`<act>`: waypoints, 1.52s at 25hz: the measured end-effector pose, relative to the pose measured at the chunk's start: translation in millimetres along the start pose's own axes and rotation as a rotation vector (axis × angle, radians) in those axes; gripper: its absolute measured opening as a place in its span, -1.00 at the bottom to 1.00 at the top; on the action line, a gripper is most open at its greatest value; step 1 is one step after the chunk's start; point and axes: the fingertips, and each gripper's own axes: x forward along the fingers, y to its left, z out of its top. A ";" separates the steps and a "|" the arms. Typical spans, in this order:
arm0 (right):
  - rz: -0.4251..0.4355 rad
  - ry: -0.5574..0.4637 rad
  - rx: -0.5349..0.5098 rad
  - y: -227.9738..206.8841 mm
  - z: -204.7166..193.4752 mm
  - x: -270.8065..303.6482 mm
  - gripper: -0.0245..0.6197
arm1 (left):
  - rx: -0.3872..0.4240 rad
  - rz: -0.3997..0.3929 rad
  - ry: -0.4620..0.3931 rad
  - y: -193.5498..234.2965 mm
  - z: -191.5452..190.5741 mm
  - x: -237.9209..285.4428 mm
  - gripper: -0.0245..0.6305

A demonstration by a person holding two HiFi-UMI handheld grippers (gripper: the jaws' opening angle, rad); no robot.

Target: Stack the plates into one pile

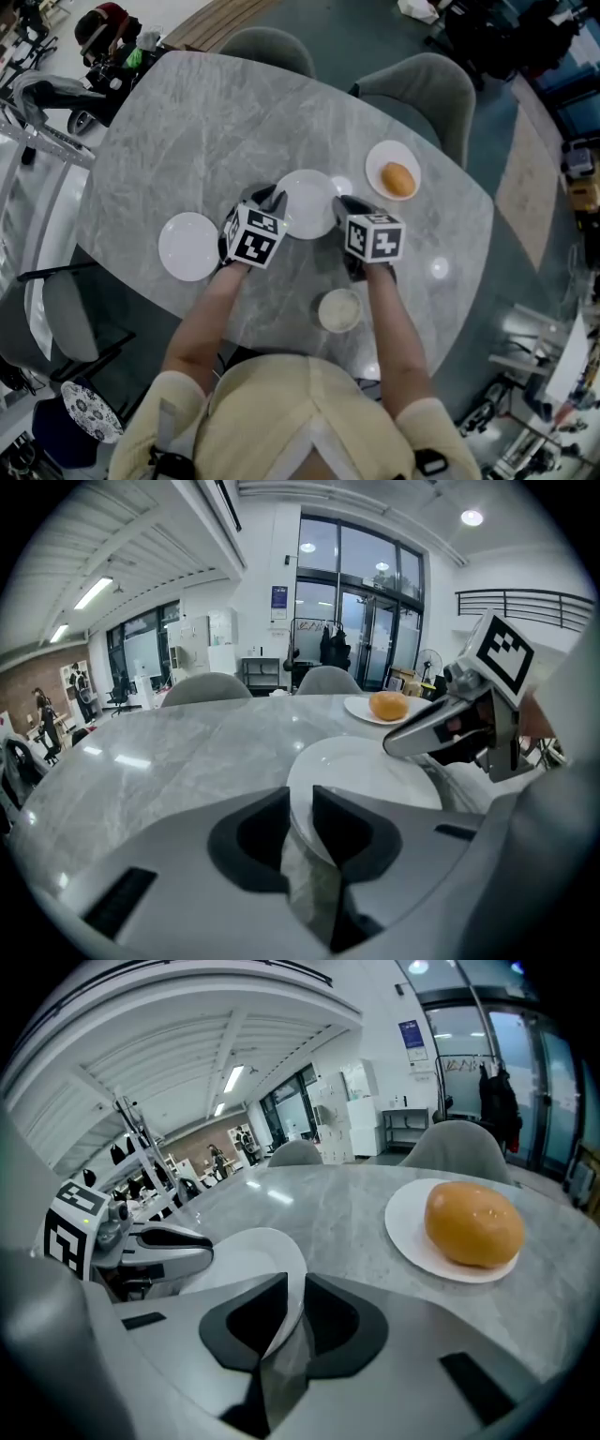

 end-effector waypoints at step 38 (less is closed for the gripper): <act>0.323 -0.224 -0.169 191.3 30.9 -108.7 -0.60 | -0.346 0.521 -0.296 51.4 -94.6 -269.6 -0.82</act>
